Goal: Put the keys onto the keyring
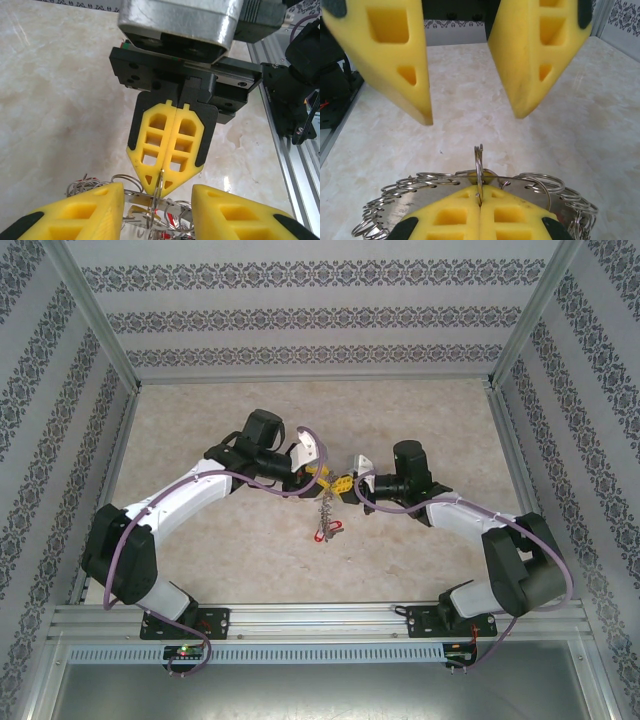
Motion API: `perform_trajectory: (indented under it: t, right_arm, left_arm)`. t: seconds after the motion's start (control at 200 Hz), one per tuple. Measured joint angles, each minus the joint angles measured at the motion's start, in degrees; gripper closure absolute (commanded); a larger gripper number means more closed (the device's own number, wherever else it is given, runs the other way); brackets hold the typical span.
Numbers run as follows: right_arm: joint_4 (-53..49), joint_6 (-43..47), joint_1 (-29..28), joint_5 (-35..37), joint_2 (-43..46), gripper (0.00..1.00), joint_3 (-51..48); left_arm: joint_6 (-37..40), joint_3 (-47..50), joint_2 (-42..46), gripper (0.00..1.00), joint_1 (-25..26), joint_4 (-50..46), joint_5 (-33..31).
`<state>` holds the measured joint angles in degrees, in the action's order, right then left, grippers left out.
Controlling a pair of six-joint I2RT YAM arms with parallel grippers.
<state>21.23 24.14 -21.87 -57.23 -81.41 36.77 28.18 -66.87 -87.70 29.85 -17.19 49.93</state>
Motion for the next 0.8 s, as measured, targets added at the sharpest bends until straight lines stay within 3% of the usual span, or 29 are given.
perform_trajectory:
  t: [0.345, 0.729, 0.799]
  right_arm:
    - [4.98, -2.19, 0.02, 1.42, 0.07, 1.00, -1.18]
    - [5.64, -3.26, 0.76, 2.34, 0.07, 1.00, -1.44]
    - [5.60, -3.28, 0.76, 2.34, 0.07, 1.00, -1.44]
  left_arm:
    - [0.00, -0.02, -1.09, 0.60, -0.24, -1.31, 5.18]
    - [-0.09, -2.82, -4.74, 0.60, -0.35, -1.51, 2.75]
    - [-0.15, -3.08, -5.29, 0.65, -0.35, -1.49, 2.49]
